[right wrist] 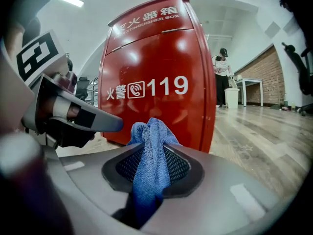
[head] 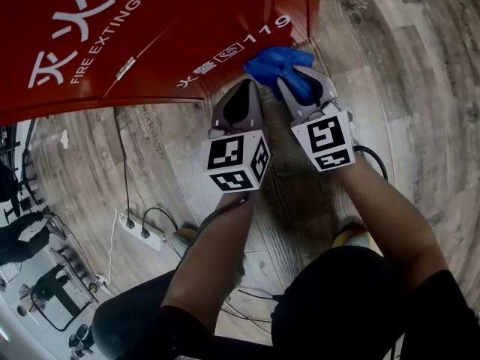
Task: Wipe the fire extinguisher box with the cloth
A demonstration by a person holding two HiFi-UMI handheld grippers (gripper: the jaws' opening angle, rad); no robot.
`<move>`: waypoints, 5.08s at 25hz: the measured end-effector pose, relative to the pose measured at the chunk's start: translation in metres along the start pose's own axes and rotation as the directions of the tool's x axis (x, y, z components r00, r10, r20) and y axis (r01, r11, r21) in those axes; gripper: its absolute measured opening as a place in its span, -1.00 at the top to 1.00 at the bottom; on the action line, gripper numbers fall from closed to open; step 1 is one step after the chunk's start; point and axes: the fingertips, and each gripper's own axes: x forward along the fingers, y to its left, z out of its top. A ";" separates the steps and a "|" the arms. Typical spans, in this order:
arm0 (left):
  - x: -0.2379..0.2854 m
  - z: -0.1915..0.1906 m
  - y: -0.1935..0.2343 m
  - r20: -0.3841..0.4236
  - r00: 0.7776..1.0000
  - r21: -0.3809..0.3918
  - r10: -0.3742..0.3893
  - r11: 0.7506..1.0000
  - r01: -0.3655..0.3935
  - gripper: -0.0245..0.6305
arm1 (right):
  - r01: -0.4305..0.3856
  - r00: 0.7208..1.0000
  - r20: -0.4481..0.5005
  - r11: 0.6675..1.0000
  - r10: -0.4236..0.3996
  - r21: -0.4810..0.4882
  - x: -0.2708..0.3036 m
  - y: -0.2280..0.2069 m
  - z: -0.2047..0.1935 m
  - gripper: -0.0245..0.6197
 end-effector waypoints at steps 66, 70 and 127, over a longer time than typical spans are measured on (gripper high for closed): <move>-0.194 0.210 0.160 -0.015 0.928 0.258 -0.373 0.895 0.364 0.91 | -0.134 0.990 -0.049 0.987 0.130 -0.091 -0.002 0.214 0.298 0.57; -0.208 0.241 0.159 0.037 0.912 0.271 -0.409 0.882 0.385 0.91 | -0.064 0.998 -0.020 0.993 0.062 -0.096 -0.010 0.220 0.330 0.57; -0.595 0.791 0.028 0.319 0.926 0.123 -0.203 0.977 0.172 0.91 | 0.144 0.972 0.175 0.986 -0.156 0.083 -0.370 0.205 0.902 0.59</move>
